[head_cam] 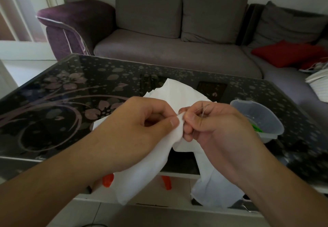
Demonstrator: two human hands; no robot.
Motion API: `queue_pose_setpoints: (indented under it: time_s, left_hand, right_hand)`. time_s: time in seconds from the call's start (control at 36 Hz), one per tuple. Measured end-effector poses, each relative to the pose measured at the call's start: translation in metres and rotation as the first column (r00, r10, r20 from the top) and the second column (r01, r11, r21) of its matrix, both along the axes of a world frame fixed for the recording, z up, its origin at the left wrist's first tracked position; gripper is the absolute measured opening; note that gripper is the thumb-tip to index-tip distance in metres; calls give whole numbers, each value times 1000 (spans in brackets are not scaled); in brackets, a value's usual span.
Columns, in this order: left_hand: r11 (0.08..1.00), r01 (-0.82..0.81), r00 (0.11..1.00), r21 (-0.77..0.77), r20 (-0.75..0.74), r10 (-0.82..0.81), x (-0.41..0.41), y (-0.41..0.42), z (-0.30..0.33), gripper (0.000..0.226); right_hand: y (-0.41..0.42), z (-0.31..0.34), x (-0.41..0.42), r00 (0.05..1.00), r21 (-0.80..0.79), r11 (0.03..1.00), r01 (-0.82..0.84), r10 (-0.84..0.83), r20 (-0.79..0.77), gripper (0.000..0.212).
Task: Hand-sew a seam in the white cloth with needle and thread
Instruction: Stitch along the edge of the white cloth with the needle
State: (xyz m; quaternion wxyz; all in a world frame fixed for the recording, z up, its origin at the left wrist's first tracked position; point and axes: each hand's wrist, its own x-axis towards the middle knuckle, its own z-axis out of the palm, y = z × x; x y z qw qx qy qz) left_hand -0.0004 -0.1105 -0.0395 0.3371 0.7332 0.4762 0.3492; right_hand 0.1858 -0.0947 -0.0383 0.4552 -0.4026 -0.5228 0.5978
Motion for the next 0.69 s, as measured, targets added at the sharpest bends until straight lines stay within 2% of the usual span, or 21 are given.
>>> queue_pose_setpoints:
  time_s: [0.17,0.33,0.56,0.69]
  left_hand:
    - [1000,17,1000,15,-15,-17,-1,-1,-1,18]
    - [999,26,998,32,-51,-25,-2,1,-2,17]
    - [999,43,997,25,-63,-42,-3,2,-4,17]
    - [998,51,998,42,-46,-49,-3,2,-5,17]
  right_hand:
    - [2,0,2,999,-26,998,-51,50,-16,17]
    - [3,2,2,996,-21,996,-87,88,31,5]
    - [3,3,2,991,-16,992,-127,127,44,10]
    - [4,1,5,989,-17,991,-133,134,56,5]
